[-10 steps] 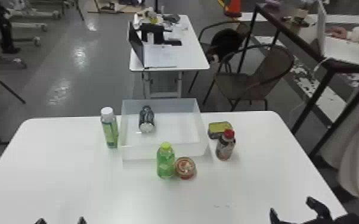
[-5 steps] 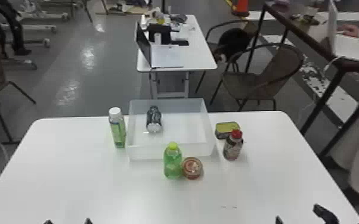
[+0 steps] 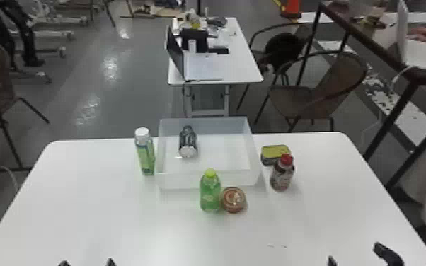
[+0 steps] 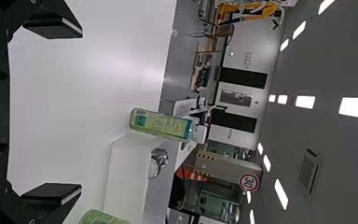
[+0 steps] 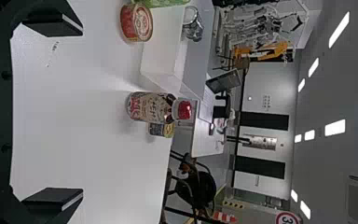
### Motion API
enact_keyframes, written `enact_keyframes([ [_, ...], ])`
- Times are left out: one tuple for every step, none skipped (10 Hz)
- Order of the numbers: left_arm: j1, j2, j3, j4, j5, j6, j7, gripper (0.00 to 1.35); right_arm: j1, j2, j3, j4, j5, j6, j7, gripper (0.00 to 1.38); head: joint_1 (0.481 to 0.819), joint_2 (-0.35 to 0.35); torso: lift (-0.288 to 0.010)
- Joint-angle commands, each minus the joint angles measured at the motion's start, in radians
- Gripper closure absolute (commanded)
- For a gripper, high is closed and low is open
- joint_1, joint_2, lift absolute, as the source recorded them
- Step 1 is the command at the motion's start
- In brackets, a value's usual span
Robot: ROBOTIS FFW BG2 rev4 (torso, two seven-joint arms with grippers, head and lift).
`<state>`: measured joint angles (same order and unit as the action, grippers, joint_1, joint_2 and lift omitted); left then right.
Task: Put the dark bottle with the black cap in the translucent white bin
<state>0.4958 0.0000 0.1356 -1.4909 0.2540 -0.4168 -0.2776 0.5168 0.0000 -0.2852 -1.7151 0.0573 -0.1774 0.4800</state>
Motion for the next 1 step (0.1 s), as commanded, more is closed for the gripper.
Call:
enact_keyframes([
  [0.001, -0.003, -0.002, 0.000, 0.004, -0.005, 0.001, 0.14, 0.000, 0.001, 0.003, -0.001, 0.001, -0.001, -0.001, 0.08, 0.695, -0.017, -0.012],
])
